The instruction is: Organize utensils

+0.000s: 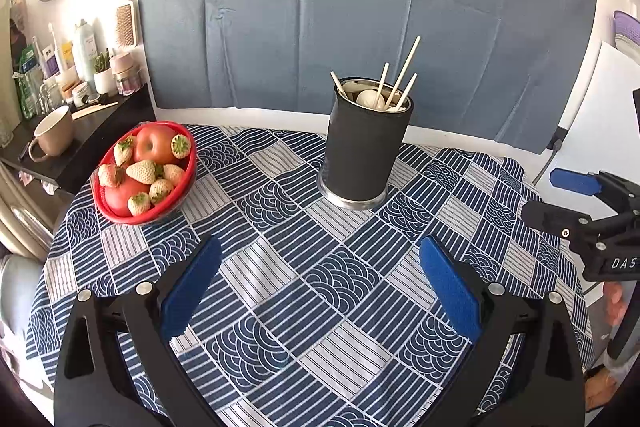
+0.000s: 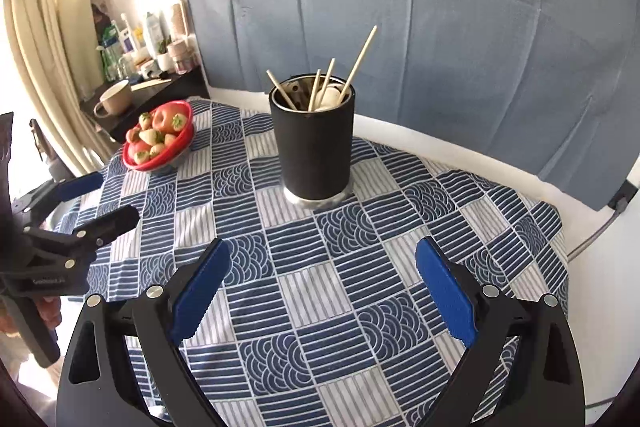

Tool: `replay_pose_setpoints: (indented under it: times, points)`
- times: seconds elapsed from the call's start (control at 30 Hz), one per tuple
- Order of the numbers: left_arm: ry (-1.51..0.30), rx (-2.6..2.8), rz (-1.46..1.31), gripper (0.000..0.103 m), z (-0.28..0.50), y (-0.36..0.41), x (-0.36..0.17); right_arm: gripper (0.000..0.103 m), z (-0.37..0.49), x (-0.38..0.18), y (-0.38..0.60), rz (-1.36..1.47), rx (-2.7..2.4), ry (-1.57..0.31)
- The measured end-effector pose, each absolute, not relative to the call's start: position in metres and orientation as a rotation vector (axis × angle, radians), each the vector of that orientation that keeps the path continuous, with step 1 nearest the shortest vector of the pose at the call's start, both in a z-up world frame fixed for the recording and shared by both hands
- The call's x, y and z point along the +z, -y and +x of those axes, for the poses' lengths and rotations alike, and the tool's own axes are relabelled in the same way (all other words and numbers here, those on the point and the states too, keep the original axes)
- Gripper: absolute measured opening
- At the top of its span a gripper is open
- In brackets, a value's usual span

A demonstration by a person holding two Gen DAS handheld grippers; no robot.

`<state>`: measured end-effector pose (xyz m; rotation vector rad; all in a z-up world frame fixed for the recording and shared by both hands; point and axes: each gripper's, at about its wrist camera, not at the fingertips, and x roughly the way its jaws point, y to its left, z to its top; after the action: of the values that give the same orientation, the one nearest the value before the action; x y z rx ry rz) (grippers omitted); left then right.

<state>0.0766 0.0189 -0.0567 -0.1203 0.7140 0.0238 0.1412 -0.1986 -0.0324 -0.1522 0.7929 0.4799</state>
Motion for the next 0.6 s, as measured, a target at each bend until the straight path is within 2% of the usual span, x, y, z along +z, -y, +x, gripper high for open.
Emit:
replay_pose_setpoints:
  times: [0.37, 0.6]
  points:
    - [-0.673, 0.0, -0.076, 0.097, 0.019, 0.012, -0.019, 0.093, 0.079, -0.017, 0.221, -0.074, 0.435, -0.786]
    - [-0.704, 0.066, -0.057, 0.097, -0.015, 0.018, 0.009, 0.094, 0.037, 0.0, 0.229, -0.118, 0.427, -0.798]
